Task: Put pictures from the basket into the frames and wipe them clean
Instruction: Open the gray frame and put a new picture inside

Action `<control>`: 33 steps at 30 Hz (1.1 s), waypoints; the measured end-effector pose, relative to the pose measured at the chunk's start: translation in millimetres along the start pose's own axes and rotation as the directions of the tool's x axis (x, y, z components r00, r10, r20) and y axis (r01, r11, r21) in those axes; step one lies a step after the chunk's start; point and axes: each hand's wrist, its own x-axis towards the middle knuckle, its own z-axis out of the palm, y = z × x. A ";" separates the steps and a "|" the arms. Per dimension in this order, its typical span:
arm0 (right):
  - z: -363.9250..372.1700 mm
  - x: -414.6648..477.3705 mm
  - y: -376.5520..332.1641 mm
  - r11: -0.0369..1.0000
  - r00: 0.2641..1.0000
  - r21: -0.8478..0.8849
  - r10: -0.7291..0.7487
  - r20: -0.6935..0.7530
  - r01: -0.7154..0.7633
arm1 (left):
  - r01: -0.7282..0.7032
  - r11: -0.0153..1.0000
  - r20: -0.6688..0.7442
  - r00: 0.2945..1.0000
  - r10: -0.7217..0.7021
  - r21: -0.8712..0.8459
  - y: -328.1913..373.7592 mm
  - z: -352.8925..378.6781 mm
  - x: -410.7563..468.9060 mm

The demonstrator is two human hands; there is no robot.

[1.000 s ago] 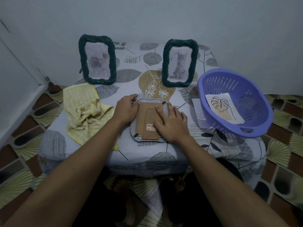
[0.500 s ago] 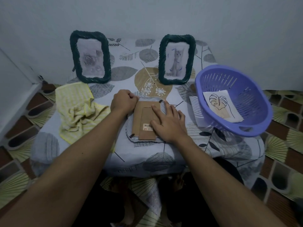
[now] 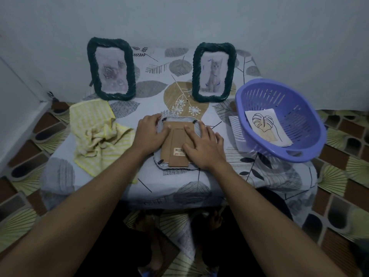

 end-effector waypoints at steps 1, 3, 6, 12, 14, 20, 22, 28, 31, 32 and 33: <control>-0.6 -0.1 -0.3 1.000 1.000 0.003 0.001 0.003 -0.001 | -0.020 0.999 0.020 1.000 0.019 0.041 -4.2 -0.5 -4.0; -1.5 -0.7 -0.8 1.000 1.000 0.003 0.002 0.004 -0.002 | -0.039 0.989 0.050 0.998 0.032 0.146 -11.7 0.0 -10.5; -2.2 -1.1 -1.5 1.000 1.000 0.013 0.007 0.008 -0.007 | -0.025 0.962 0.108 0.994 -0.004 0.272 -13.9 -0.7 -23.2; -4.0 -1.9 -3.3 0.999 1.000 0.041 0.016 0.004 -0.016 | -0.044 0.956 0.183 0.983 -0.010 0.289 -8.3 -2.6 -36.2; -4.5 -0.7 -3.7 0.995 0.999 0.091 0.042 -0.032 -0.039 | -0.042 0.954 0.165 0.986 -0.008 0.298 -6.8 -3.0 -38.3; -13.2 19.8 -14.4 0.845 0.913 0.464 0.374 -0.162 -0.264 | -0.054 0.944 0.100 0.995 0.022 0.326 -4.7 -0.7 -42.7; -15.0 28.6 -15.0 0.791 0.872 0.525 0.458 -0.171 -0.312 | -0.047 0.943 0.100 0.995 0.015 0.331 -4.7 -0.8 -43.5; -18.2 46.2 -18.9 0.754 0.807 0.489 0.570 -0.155 -0.439 | -0.041 0.946 0.086 0.996 0.015 0.321 -5.1 -0.6 -43.5; -19.0 51.0 -18.6 0.742 0.784 0.489 0.597 -0.172 -0.458 | -0.040 0.948 0.084 0.996 0.014 0.315 -4.9 -0.9 -43.4; -18.2 52.4 -17.8 0.742 0.780 0.491 0.599 -0.182 -0.456 | -0.040 0.949 0.083 0.996 0.014 0.313 -4.7 -0.9 -43.5; -17.5 53.2 -17.1 0.746 0.778 0.490 0.597 -0.193 -0.451 | -0.041 0.949 0.081 0.997 0.016 0.313 -4.6 -1.1 -43.7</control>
